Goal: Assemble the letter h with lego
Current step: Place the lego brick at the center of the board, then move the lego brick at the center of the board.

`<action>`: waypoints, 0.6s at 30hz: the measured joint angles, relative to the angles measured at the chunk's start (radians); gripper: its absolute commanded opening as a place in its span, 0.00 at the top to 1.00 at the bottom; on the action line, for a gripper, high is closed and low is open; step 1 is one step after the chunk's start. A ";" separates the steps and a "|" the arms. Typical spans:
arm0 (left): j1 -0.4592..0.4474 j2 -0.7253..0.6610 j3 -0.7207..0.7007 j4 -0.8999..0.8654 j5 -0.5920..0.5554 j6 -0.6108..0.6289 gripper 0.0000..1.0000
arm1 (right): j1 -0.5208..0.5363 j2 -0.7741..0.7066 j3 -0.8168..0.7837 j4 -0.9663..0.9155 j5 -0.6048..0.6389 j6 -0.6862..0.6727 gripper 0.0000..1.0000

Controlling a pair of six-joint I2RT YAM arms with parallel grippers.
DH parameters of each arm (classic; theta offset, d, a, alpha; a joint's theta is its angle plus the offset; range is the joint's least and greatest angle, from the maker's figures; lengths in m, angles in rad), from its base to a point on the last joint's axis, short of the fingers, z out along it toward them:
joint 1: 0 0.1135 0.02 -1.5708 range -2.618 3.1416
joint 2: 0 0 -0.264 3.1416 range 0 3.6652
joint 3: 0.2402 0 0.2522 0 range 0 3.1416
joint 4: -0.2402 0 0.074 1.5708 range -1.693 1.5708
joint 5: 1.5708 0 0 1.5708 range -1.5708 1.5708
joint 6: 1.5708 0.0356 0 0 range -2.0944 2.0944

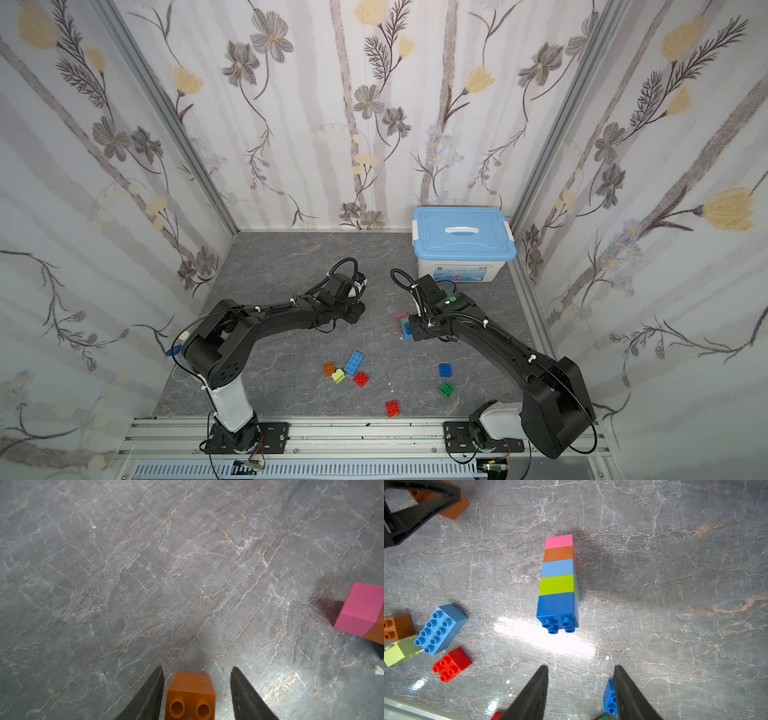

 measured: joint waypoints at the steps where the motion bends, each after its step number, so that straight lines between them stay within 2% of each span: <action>1: 0.000 0.000 0.000 -0.005 0.008 0.000 0.45 | 0.000 -0.006 -0.005 0.004 0.006 0.000 0.47; 5: 0.000 -0.007 -0.018 -0.015 0.027 -0.004 0.55 | 0.002 -0.031 -0.033 0.025 0.013 0.010 0.47; 10: 0.000 -0.017 -0.038 -0.029 0.050 -0.004 0.57 | 0.002 -0.040 -0.047 0.054 0.013 0.019 0.47; 14: -0.002 -0.028 -0.056 -0.035 0.075 0.003 0.65 | 0.005 -0.029 -0.050 0.076 0.014 0.019 0.48; 18: -0.032 -0.027 -0.051 -0.043 0.111 0.035 0.65 | 0.005 -0.017 -0.052 0.085 0.014 0.023 0.48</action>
